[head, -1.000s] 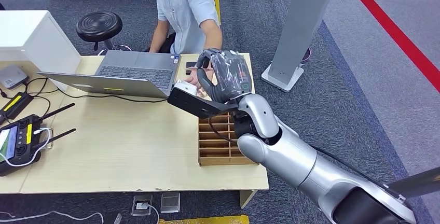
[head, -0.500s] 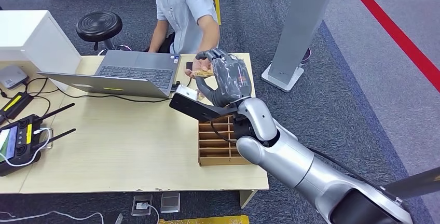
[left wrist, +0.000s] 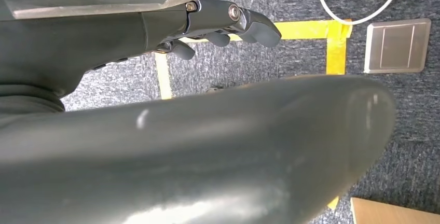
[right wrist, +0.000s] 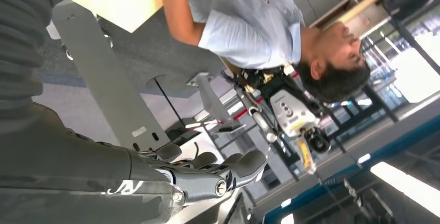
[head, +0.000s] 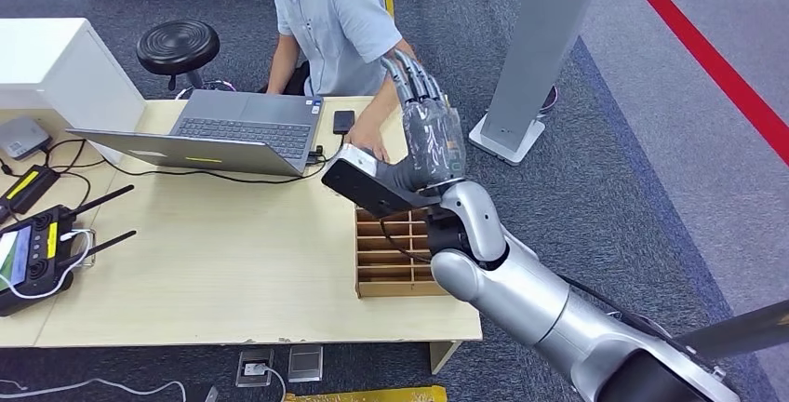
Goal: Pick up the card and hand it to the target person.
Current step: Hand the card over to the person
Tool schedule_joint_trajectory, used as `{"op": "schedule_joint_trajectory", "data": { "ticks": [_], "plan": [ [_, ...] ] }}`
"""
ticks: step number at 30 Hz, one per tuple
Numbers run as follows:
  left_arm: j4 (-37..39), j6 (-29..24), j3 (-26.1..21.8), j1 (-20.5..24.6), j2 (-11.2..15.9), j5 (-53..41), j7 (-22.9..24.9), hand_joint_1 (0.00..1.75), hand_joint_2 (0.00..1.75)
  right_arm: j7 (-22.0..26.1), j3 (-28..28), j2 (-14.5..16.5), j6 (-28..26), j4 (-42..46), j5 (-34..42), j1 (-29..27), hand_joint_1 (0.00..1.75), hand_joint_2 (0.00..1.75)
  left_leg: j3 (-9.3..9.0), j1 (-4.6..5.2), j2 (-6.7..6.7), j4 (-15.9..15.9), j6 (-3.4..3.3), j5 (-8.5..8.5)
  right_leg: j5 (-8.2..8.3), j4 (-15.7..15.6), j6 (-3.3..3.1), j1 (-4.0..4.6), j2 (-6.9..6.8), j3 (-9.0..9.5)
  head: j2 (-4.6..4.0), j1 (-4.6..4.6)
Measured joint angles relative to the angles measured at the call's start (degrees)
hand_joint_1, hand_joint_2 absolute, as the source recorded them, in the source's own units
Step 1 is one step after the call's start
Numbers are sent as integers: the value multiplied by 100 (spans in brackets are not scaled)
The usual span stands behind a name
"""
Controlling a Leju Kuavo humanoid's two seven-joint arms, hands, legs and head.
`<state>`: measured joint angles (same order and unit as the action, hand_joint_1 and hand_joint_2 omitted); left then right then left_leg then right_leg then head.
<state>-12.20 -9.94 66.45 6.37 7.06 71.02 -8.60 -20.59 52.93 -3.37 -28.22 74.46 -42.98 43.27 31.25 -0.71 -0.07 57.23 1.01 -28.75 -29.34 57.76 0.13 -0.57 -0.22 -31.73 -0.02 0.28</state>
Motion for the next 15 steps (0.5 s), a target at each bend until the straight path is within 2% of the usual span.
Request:
{"op": "schedule_joint_trajectory", "data": {
  "ticks": [1, 2, 5, 6, 8, 15],
  "plan": [
    [1, -6, 0, -7, 0, 13, -3, 0, 0, -54, -42, -40, -47, 91, -60, -43, 3, 175, 0, 0, 0, 0, 0, 0, 0, 0, 0, 0, 0, 0, 0, 1],
    [2, -12, 0, -12, 0, 26, -5, 0, 0, -135, -85, -82, -74, 193, -153, -92, 31, 175, 0, 0, 0, 0, 0, 0, 0, 0, 0, 0, 0, 0, 0, 1],
    [3, -28, 0, -23, 2, 59, -8, 0, 0, -517, -232, -236, 24, 550, -518, -259, 151, 175, 0, 0, 0, 0, 0, 0, 0, -1, 0, 0, 0, 0, 0, 0],
    [4, -31, 0, -26, 4, 69, -8, 0, 0, -671, -290, -298, 124, 684, -622, -322, 166, 175, 0, 0, 0, 0, 0, 0, 0, -1, 0, 0, 0, 0, 0, 1],
    [4, -39, 0, -33, 9, 88, -5, 0, 0, -952, -410, -426, 369, 943, -725, -448, 174, 175, -1, 0, 1, 0, 0, 0, 0, -1, 0, -1, 0, 0, 0, 5],
    [4, -67, 0, -49, 29, 108, 20, 0, 0, -1700, -631, -726, 1444, 1525, -462, -795, 175, 175, -2, 1, 0, 0, 0, 0, 0, -2, 0, -1, 0, 1, 0, -1]
  ]
}}
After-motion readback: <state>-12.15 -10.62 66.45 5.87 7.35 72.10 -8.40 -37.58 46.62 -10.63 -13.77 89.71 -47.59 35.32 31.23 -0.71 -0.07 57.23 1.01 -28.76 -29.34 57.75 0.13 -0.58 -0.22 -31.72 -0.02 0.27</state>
